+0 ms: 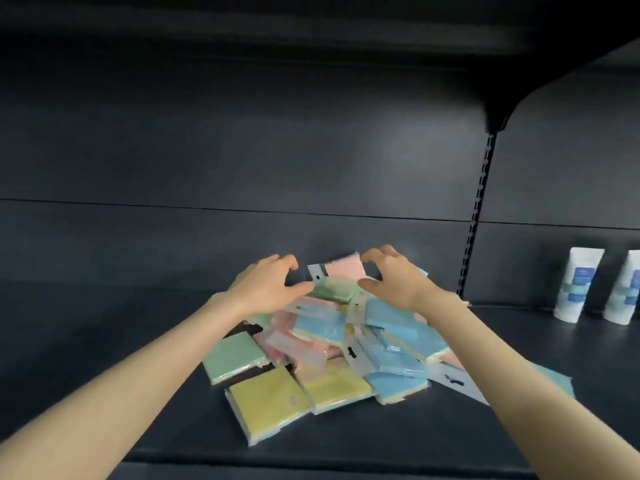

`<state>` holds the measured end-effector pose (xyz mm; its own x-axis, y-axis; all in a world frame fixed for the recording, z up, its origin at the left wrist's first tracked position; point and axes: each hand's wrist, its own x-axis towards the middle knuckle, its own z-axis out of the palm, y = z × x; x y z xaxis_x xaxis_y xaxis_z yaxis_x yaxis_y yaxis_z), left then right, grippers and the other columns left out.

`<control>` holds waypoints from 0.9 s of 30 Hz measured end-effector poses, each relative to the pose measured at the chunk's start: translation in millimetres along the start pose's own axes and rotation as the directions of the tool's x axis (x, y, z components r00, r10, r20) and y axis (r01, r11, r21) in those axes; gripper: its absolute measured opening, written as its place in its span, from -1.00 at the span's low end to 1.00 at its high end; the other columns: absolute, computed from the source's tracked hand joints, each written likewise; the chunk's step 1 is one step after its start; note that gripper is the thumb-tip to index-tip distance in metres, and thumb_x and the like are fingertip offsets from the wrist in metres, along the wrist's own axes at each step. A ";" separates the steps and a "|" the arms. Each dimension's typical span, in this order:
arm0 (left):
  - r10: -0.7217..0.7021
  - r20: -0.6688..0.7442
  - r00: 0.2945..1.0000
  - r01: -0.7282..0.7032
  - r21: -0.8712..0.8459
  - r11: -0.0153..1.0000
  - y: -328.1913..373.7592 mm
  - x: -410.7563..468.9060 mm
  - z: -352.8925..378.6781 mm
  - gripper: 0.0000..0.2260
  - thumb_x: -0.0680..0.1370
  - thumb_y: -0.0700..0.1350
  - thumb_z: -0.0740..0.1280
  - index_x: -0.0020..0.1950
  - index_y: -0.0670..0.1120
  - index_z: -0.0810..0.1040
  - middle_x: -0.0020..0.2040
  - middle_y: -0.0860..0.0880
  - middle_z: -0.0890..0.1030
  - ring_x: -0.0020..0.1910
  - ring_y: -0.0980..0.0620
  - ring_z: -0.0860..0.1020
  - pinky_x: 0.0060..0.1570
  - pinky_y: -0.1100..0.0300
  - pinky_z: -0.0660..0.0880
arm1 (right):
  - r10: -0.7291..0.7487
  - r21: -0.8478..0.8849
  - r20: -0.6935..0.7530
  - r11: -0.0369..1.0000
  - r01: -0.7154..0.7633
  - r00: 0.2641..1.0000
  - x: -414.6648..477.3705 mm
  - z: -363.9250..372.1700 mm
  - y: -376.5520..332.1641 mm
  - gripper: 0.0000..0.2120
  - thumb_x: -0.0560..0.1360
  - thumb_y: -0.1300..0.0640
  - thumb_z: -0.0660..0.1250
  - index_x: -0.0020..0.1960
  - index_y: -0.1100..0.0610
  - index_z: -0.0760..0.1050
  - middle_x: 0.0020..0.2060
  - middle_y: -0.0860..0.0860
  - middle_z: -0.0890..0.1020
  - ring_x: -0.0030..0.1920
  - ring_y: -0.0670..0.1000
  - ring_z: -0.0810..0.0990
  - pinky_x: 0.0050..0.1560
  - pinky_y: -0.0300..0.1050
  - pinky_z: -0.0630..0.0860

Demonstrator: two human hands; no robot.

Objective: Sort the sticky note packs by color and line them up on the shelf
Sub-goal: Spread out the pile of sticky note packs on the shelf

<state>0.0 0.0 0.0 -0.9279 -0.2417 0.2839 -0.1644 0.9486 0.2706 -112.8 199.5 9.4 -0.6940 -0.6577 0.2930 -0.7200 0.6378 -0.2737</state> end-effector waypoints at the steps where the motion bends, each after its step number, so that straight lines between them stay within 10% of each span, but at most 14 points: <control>1: -0.028 0.021 0.999 0.028 -0.006 1.000 -4.6 8.3 2.3 -0.48 0.50 0.30 0.21 0.31 -0.01 0.38 0.25 -0.02 0.48 0.20 -0.07 0.46 0.16 0.01 0.44 | 0.013 0.004 0.002 1.000 -0.013 1.000 8.2 4.5 0.2 -0.55 0.56 0.04 0.25 0.40 0.11 0.28 0.32 0.10 0.32 0.22 0.12 0.43 0.16 -0.10 0.37; 13: -0.123 0.316 0.941 0.210 -0.261 0.942 -30.0 52.8 33.7 -0.41 0.33 0.39 0.33 0.17 0.03 0.43 0.02 0.10 0.51 0.03 0.12 0.50 -0.18 0.23 0.39 | 0.114 0.092 -0.060 0.990 -0.108 0.992 88.5 51.4 26.4 -0.45 0.50 0.05 0.35 0.43 0.10 0.26 0.31 0.08 0.36 0.32 0.17 0.35 0.29 -0.02 0.34; 27: -0.207 0.198 0.958 0.287 -0.654 0.700 -35.8 43.7 37.5 -0.50 0.31 -0.03 0.56 0.19 -0.04 0.51 -0.05 -0.01 0.64 -0.10 0.07 0.62 -0.09 0.25 0.49 | 0.027 0.175 -0.227 0.984 0.014 0.974 111.5 63.6 46.2 -0.91 0.45 0.20 0.41 -0.05 0.15 0.60 -0.11 0.01 0.57 -0.13 0.03 0.45 -0.13 -0.20 0.32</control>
<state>-47.3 -36.9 -31.8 -0.9213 -0.3875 0.0335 -0.1623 0.4614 0.8722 -223.9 130.1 -28.8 -0.6933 -0.5323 0.4858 -0.7195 0.5485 -0.4259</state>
